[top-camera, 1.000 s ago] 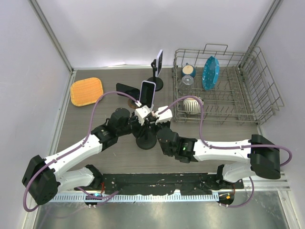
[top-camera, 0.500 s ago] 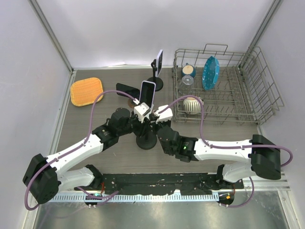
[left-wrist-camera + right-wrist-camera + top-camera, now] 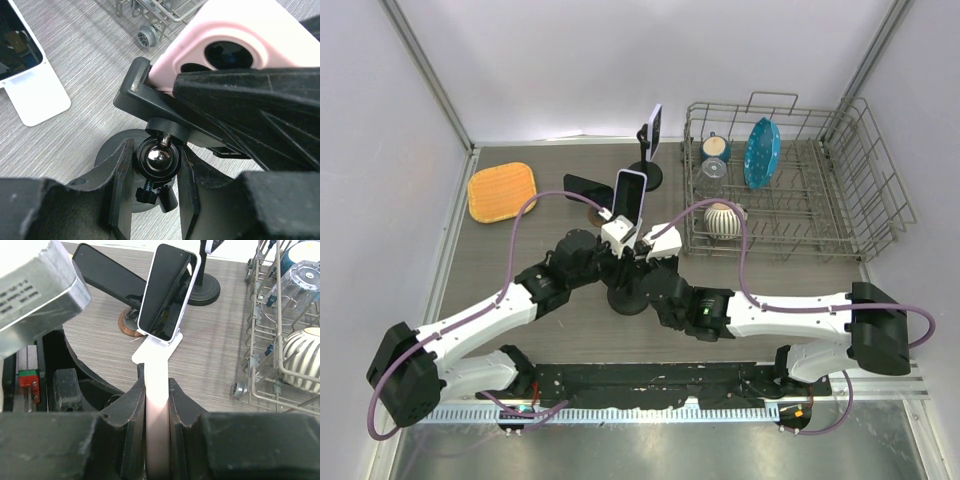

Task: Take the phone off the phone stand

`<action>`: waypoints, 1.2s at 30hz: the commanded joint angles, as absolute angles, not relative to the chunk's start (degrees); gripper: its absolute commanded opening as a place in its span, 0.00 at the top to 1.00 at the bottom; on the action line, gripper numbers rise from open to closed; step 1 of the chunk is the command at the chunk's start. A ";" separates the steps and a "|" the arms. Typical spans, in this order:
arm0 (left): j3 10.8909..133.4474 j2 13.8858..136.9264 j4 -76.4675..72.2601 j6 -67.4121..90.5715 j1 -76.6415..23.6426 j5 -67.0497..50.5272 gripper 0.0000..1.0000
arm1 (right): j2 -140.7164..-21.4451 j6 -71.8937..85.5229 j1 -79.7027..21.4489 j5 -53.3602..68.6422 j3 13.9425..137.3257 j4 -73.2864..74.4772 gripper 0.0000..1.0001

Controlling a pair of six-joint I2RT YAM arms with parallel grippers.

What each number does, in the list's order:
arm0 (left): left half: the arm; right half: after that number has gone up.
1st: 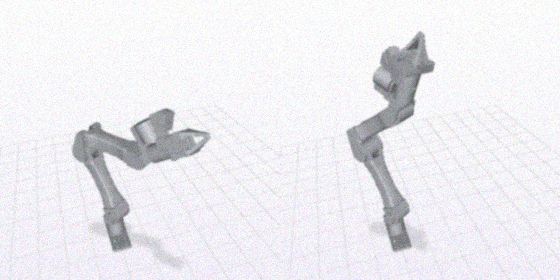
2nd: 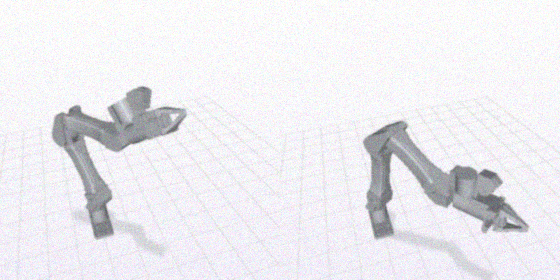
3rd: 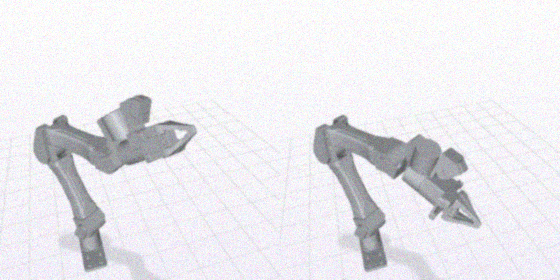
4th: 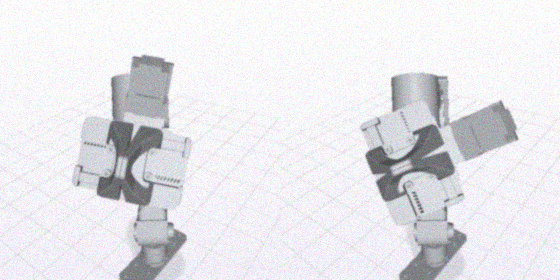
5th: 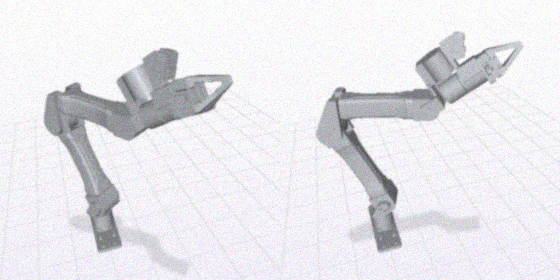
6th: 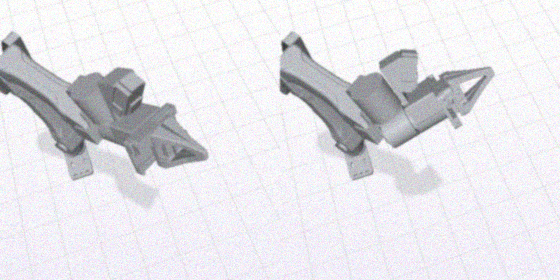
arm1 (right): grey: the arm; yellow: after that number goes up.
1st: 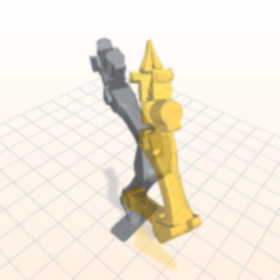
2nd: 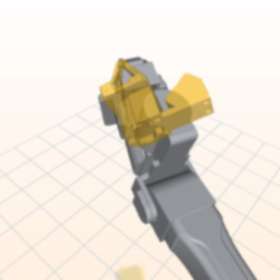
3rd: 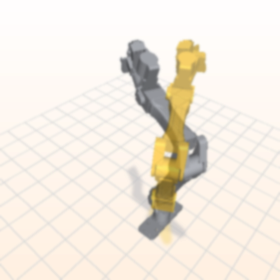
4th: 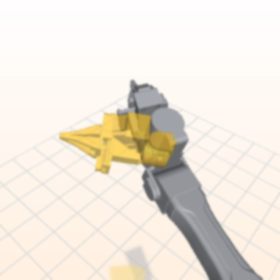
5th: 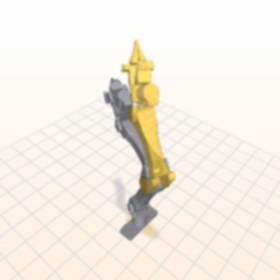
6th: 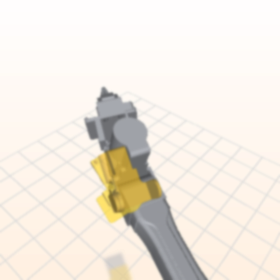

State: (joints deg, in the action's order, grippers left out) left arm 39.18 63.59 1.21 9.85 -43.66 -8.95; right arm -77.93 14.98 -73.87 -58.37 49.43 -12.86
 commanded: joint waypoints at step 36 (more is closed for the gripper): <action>40.78 62.05 0.97 17.49 -41.92 -3.59 1.00 | -77.70 45.53 -67.15 -67.41 59.06 26.54 0.99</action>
State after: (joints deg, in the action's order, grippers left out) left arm 39.18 63.37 1.37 15.88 -43.72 -7.07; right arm -77.41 46.83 -68.36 -60.38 58.15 15.55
